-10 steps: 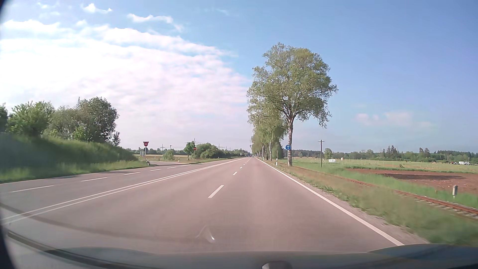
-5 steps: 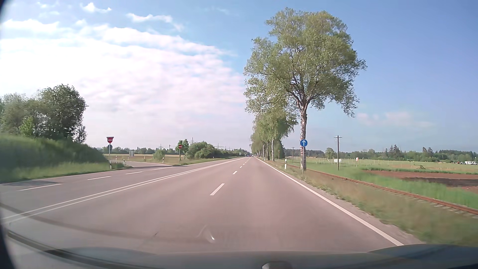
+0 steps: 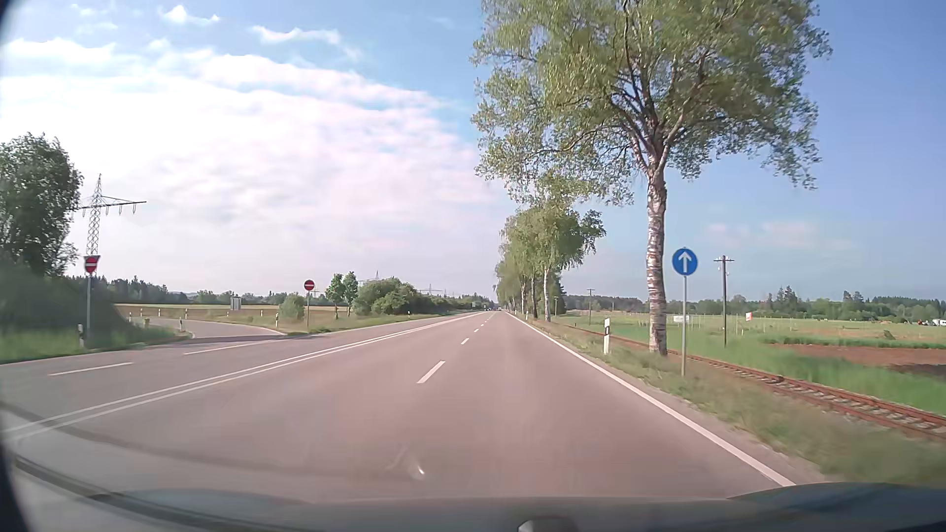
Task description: Follow the waypoints while adhering to traffic rules and regulations
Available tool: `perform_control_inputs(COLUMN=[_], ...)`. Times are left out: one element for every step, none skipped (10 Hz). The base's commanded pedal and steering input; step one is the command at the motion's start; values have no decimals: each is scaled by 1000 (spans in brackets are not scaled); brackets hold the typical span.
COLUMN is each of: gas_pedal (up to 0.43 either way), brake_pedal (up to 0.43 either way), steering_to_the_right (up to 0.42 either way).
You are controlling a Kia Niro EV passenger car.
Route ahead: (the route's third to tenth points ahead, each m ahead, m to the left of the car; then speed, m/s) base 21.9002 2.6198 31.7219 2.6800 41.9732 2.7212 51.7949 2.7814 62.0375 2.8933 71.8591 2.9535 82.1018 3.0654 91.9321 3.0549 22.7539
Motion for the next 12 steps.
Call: perform_control_inputs(gas_pedal=[220,220,220,220,220,220,220,220,220,220,220,220], brake_pedal=[0,0,0,0,0,0,0,0,0,0,0,0], steering_to_the_right=[1,1,1,1,1,1,1,1,1,1,1,1])
